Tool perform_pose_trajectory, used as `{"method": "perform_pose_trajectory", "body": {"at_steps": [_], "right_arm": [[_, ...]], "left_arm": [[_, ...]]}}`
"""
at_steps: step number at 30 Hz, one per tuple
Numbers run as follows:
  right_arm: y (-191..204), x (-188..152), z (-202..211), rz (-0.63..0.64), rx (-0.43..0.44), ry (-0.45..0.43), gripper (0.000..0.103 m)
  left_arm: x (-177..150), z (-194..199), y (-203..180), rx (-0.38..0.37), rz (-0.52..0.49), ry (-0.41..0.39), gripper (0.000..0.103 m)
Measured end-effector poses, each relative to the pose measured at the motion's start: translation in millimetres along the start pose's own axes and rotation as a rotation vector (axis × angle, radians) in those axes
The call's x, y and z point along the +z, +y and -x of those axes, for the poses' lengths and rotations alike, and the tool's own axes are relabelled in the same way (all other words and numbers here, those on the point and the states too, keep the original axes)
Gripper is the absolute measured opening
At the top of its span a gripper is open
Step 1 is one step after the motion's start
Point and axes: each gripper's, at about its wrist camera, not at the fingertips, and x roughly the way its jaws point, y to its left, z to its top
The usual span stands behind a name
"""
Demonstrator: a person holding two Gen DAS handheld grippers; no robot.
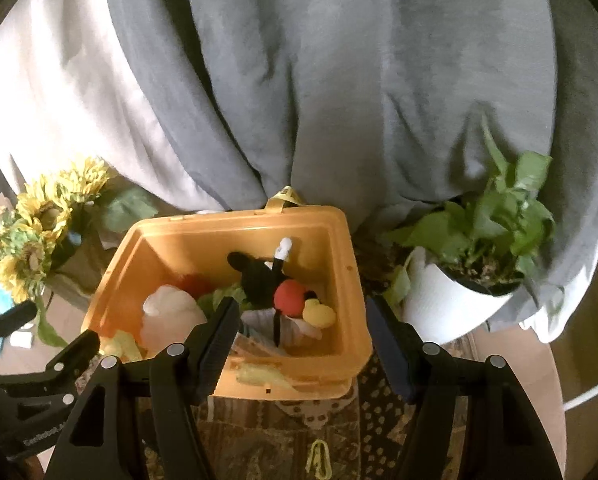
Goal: Organize soft objects
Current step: 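Withdraw both tools from the crate toward the black-green toy and yellow cord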
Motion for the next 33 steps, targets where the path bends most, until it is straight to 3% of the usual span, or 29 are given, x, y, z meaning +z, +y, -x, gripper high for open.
{"method": "perform_pose_trajectory", "body": {"at_steps": [13, 27, 33], "right_arm": [[-14, -43, 35, -0.056, 0.006, -0.085, 0.067], [-21, -95, 36, -0.089, 0.014, -0.054, 0.067], [-25, -112, 34, -0.095, 0.006, -0.024, 0.067]], "left_arm": [[-44, 34, 6, 0.013, 0.045, -0.091, 0.099], [-95, 47, 2, 0.048, 0.036, -0.166, 0.099], [-116, 46, -2, 0.031, 0.046, -0.148, 0.099]]}}
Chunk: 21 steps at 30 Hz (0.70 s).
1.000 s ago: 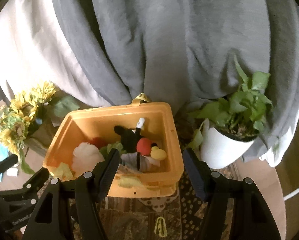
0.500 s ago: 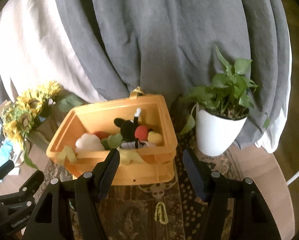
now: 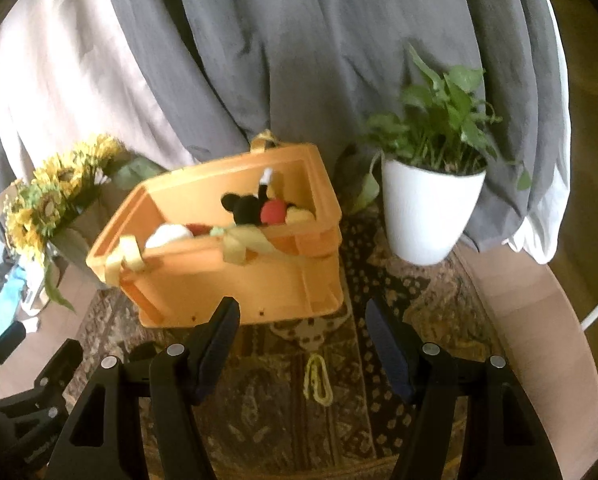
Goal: Organize soft objects
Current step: 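Withdraw both tools from the crate toward the black-green toy and yellow cord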
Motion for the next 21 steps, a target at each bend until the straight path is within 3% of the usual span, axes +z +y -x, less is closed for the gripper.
{"method": "perform_pose_trajectory", "body": {"at_steps": [11, 21], "right_arm": [[-4, -35, -13, 0.041, -0.03, 0.08, 0.067], [-7, -53, -48, 0.055, -0.033, 0.183, 0.067]], "left_arm": [[-39, -5, -8, 0.001, -0.048, 0.028, 0.099], [-53, -42, -15, -0.024, -0.053, 0.1, 0.098]]}}
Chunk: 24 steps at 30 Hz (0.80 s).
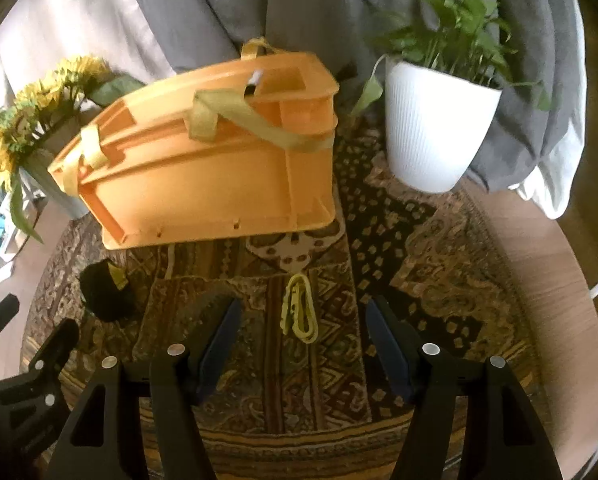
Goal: Organize soft objects
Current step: 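Withdraw both tools from the crate toward the black-green toy and yellow cord, then grasp the black-green toy with the left tool while the right tool grasps the yellow cord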
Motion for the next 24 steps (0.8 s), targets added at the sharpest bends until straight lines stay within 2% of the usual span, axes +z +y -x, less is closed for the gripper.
{"method": "perform_pose_trajectory", "body": {"at_steps": [7, 13, 19, 24], "right_arm": [[1, -1, -29, -0.008, 0.017, 0.069, 0.066], [0, 0, -45, -0.02, 0.024, 0.094, 0.064], [2, 1, -57, -0.017, 0.034, 0.107, 0.054], [0, 2, -68, -0.034, 0.041, 0.132, 0.045]], "left_arm": [[3, -27, 1, -0.014, 0.016, 0.039, 0.098], [2, -47, -2, -0.023, 0.011, 0.066, 0.098], [5, -63, -4, -0.025, 0.009, 0.086, 0.095], [6, -77, -6, -0.039, 0.008, 0.117, 0.085]]}}
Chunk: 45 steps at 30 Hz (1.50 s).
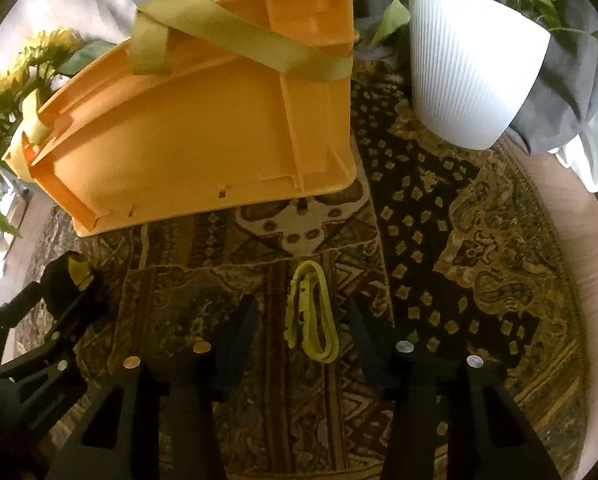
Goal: Organize soft objects
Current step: 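Grasp the black-green toy with the left tool while the right tool grasps the yellow cord, then carry the black-green toy and yellow cord over the orange crate with both tools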
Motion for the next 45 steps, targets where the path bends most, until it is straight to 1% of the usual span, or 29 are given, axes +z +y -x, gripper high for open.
{"method": "perform_pose_trajectory", "body": {"at_steps": [1, 5, 6, 7, 8, 10, 12, 16, 20, 23, 26, 33, 39, 45], "right_arm": [[-1, 0, 0, -0.001, 0.001, 0.0, 0.043], [-2, 1, -4, -0.002, 0.004, 0.003, 0.033], [-3, 1, -4, -0.003, 0.003, 0.005, 0.03], [-3, 1, -4, -0.005, 0.002, 0.004, 0.028], [-4, 2, -4, -0.006, 0.004, 0.003, 0.027], [-5, 2, -4, -0.007, 0.005, -0.002, 0.026], [-5, 2, -2, -0.004, 0.009, -0.009, 0.025], [-1, 0, 12, 0.01, 0.012, -0.039, 0.025], [4, 1, 29, 0.026, 0.021, -0.08, 0.025], [7, 1, 40, 0.031, 0.036, -0.101, 0.025], [9, 2, 53, 0.043, 0.047, -0.131, 0.025], [17, 3, 86, 0.065, 0.072, -0.207, 0.025], [23, 7, 119, 0.087, 0.096, -0.295, 0.025], [28, 17, 142, 0.092, 0.138, -0.367, 0.025]], "left_arm": [[0, -2, 0, -0.003, 0.001, 0.004, 0.084], [2, -8, -1, -0.023, -0.005, 0.02, 0.072], [3, -9, -2, -0.024, -0.01, 0.02, 0.068], [3, -9, -2, -0.02, -0.016, 0.015, 0.066], [4, -8, -3, -0.012, -0.028, 0.008, 0.062], [4, -6, -4, -0.012, -0.041, 0.003, 0.062], [3, -5, -4, -0.031, -0.038, 0.007, 0.062], [3, 2, -4, -0.058, -0.025, 0.008, 0.062], [5, 17, -3, -0.068, -0.012, -0.006, 0.062], [8, 30, 0, -0.085, -0.004, -0.036, 0.062], [10, 49, 1, -0.085, -0.003, -0.075, 0.062], [17, 82, 4, -0.084, 0.011, -0.118, 0.062], [23, 111, 7, -0.087, 0.021, -0.174, 0.062], [38, 136, 13, -0.093, 0.038, -0.24, 0.062]]}}
